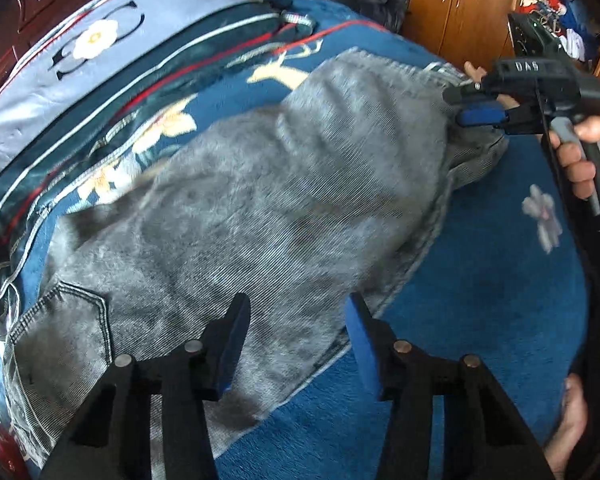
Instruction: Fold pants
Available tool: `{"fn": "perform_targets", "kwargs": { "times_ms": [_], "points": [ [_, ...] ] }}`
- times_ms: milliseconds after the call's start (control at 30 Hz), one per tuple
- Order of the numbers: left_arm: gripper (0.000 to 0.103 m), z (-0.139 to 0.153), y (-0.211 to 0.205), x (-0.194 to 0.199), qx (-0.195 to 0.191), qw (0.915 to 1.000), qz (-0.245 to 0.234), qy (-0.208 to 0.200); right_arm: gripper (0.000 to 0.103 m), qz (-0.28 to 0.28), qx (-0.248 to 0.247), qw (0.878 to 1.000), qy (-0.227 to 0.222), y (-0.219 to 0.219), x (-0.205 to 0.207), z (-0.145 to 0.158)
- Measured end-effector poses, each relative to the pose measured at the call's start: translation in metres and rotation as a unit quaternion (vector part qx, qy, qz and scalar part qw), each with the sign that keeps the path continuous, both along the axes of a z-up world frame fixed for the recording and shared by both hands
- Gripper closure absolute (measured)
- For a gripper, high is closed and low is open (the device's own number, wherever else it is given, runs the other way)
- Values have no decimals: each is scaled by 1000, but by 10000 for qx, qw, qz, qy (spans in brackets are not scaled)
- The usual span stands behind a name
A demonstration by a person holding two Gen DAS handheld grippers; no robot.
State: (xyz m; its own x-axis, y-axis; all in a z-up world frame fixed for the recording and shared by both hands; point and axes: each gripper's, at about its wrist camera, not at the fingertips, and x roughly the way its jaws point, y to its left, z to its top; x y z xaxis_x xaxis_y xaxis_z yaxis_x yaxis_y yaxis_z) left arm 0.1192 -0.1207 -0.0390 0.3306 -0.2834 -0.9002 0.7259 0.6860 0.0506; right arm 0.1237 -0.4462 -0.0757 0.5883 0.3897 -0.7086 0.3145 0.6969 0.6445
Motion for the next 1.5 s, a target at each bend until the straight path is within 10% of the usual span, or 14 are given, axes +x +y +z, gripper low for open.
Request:
{"fn": "perform_targets", "kwargs": {
  "times_ms": [700, 933, 1300, 1500],
  "points": [
    [51, -18, -51, -7, 82, 9977, -662, 94, 64, -684, 5, 9977, 20, -2, 7, -7],
    [90, -17, -58, -1, -108, 9978, -613, 215, 89, -998, 145, 9949, -37, -11, 9, -13],
    [93, 27, -24, -5, -1065, 9916, -586, 435, 93, -738, -498, 9923, -863, 5, -14, 75],
    [91, -19, -36, -12, -396, 9938, -573, 871, 88, -772, -491, 9946, 487, 6, -32, 17]
  ]
}}
